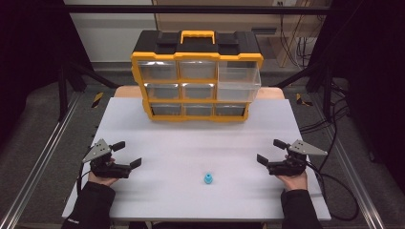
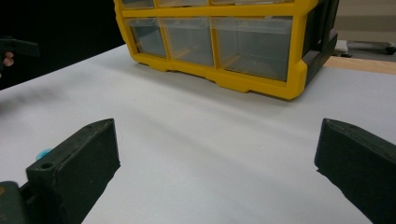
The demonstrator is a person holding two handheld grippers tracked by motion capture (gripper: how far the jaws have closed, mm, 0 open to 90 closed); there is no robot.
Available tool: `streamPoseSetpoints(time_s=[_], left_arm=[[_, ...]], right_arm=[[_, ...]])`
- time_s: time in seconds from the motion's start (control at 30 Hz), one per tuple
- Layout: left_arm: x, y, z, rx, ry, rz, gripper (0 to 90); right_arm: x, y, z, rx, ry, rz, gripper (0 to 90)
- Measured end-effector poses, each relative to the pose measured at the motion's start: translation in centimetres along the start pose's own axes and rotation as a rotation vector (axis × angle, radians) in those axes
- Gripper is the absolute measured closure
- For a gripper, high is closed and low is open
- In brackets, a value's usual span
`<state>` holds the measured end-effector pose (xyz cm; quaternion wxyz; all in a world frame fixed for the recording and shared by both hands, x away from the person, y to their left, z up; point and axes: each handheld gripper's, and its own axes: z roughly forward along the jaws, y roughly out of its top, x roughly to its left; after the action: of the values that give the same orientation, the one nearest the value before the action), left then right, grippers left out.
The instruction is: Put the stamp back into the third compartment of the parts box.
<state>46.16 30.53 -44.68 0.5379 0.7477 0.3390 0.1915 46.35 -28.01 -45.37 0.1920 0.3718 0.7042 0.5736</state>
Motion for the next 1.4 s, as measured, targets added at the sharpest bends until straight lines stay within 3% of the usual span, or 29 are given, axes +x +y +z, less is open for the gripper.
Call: streamPoseSetpoints(time_s=[0.6, 1.4], left_arm=[[0.0, -0.1, 0.0, 0.000, 0.008, -0.002, 0.0], [0.1, -0.2, 0.0, 0.000, 0.010, -0.006, 0.0]], right_arm=[[0.3, 0.3, 0.0, 0.004, 0.012, -0.005, 0.3], [2.2, 1.4, 0.8, 0.026, 0.040, -0.039, 0.3]])
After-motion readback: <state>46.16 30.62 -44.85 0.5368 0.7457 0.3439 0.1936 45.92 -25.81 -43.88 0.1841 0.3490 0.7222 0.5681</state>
